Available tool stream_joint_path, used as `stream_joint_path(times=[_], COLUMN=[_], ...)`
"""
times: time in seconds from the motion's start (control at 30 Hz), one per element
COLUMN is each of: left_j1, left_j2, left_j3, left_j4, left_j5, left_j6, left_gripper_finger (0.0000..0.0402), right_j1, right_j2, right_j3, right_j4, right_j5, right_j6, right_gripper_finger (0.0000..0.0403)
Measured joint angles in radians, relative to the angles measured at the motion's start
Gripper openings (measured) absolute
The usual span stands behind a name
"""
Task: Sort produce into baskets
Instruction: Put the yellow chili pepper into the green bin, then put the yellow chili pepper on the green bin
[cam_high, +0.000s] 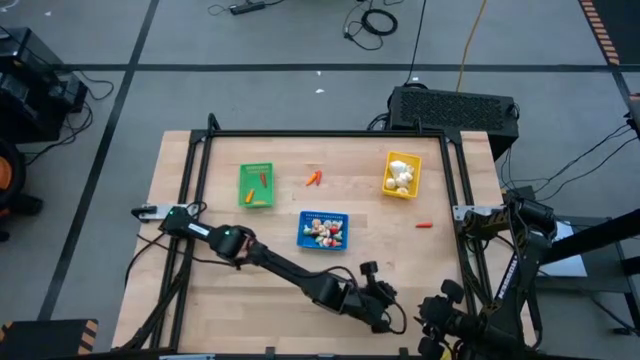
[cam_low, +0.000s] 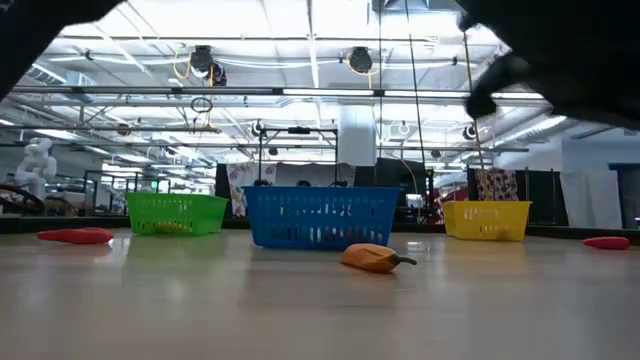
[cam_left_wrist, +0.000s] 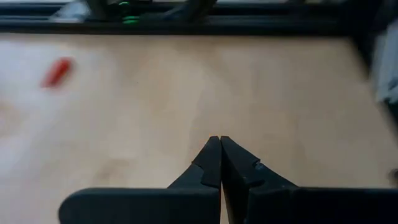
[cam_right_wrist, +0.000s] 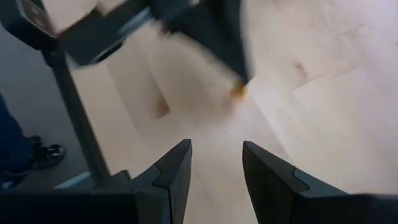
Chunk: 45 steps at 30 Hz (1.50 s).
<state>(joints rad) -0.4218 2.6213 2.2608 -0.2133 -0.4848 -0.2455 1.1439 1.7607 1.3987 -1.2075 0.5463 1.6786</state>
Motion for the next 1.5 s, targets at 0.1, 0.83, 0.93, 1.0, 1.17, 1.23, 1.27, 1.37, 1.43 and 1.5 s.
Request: stream_joint_path(times=[0.1,0.83,0.93,1.0,1.17,1.23,1.27,1.37,1.43,1.5], left_j1=[-0.003,0.103,0.150,0.176,0.206,0.207,0.210,0.212,0.212,0.213], left_j2=[-0.059,-0.193,-0.193,-0.193,-0.193,-0.191,-0.187,-0.172,-0.159,-0.144], left_j3=[0.000,-0.119,-0.129,-0.134,-0.133,-0.133,-0.133,-0.133,-0.133,-0.134], left_j4=[-0.176,-0.601,-0.597,-0.581,-0.517,-0.512,-0.504,-0.507,-0.490,-0.492], left_j5=[-0.086,0.045,0.172,0.274,0.411,0.413,0.414,0.424,0.424,0.424], left_j6=[0.042,0.000,0.020,0.025,0.097,0.101,0.098,0.097,0.097,0.096], left_gripper_finger=[0.0001,0.0067,0.0106,0.0130,0.0180,0.0194,0.0199,0.0208,0.0209,0.0210], right_j1=[0.004,0.014,0.014,0.011,0.002,-0.003,-0.004,-0.007,-0.008,-0.010], right_j2=[0.000,0.000,0.000,0.000,0.000,0.000,0.000,0.000,0.000,0.000], right_j3=[0.000,0.000,0.000,0.000,0.000,0.000,0.000,0.000,0.000,0.000], right_j4=[0.037,0.109,0.108,0.105,0.100,0.100,0.099,0.099,0.098,0.095], right_j5=[0.001,0.077,0.103,0.108,0.107,0.108,0.108,0.107,0.108,0.107], right_j6=[0.001,-0.002,-0.035,-0.054,-0.113,-0.129,-0.135,-0.146,-0.147,-0.147], right_gripper_finger=[0.0134,0.0134,0.0134,0.0134,0.0134,0.0134,0.0134,0.0134,0.0134,0.0134])
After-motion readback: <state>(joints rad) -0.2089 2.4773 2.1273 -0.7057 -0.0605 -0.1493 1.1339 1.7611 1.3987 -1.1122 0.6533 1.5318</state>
